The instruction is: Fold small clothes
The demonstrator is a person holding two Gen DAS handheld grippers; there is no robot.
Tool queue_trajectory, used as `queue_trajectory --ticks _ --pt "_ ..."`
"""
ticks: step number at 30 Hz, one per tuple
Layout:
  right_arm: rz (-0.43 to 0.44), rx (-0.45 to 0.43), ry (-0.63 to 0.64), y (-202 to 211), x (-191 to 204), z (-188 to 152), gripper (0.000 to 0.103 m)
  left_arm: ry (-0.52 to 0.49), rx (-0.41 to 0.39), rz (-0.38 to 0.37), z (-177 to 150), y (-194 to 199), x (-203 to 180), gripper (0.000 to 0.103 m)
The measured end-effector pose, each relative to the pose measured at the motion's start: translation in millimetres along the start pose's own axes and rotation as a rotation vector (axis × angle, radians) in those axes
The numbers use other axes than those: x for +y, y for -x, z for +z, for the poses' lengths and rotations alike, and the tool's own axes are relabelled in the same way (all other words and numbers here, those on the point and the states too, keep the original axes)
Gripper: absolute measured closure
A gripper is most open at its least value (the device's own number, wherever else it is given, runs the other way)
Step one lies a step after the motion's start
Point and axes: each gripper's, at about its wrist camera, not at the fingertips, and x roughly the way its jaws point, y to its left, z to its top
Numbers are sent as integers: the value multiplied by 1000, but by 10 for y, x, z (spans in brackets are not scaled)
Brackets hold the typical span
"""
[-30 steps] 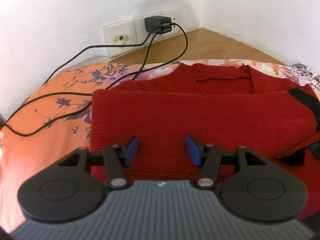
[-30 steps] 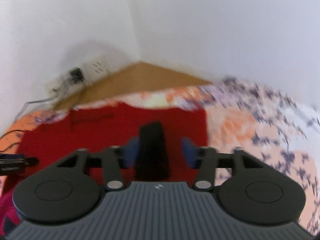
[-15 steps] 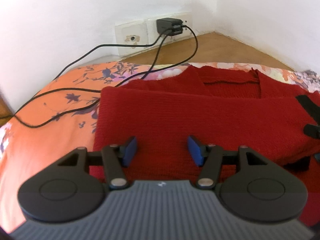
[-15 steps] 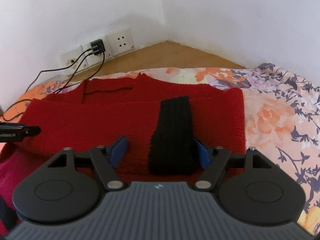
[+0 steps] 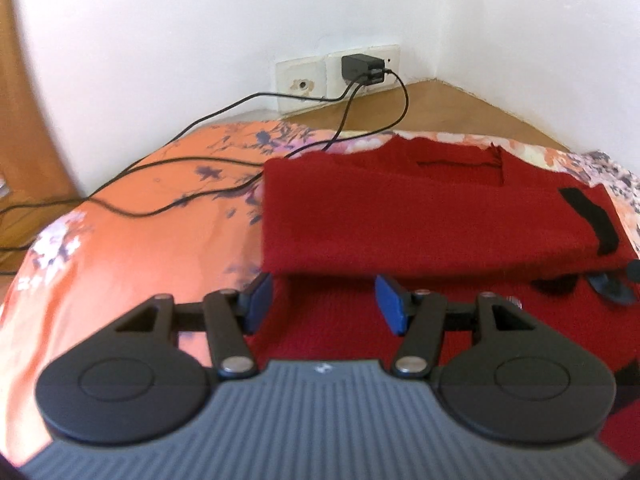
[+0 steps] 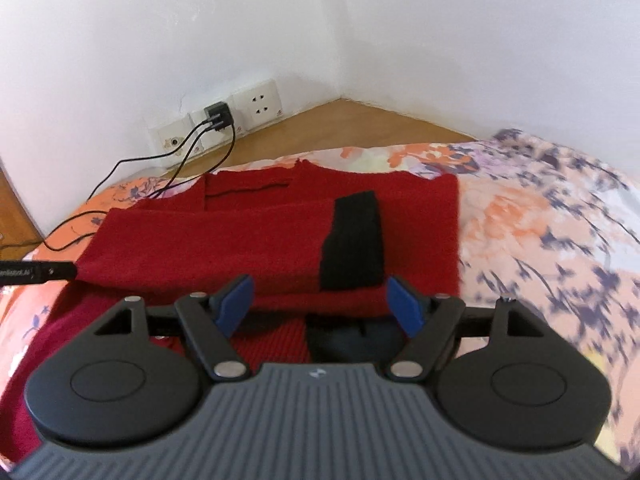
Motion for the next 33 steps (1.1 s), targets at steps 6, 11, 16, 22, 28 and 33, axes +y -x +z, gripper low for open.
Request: queue_trajectory --ticks 6,11,16,22,28,33 --pt "-50 -5 -59 431 75 -338 22 7 30 -1 -292 279 294 44" --pt "-102 -7 -116 738 88 -628 22 45 52 10 -536 447 567 44" --pt "-141 -3 -131 989 100 -858 21 80 76 -10 -752 545 759 44" --pt "-182 16 -170 1164 58 -1104 21 94 106 -50 -967 582 794 44" --pt "-203 42 -203 1267 -26 -1309 21 87 130 -84 -1127 597 709 44" --pt "-213 56 -217 1327 -83 -1421 21 65 128 -106 -1197 633 654 44"
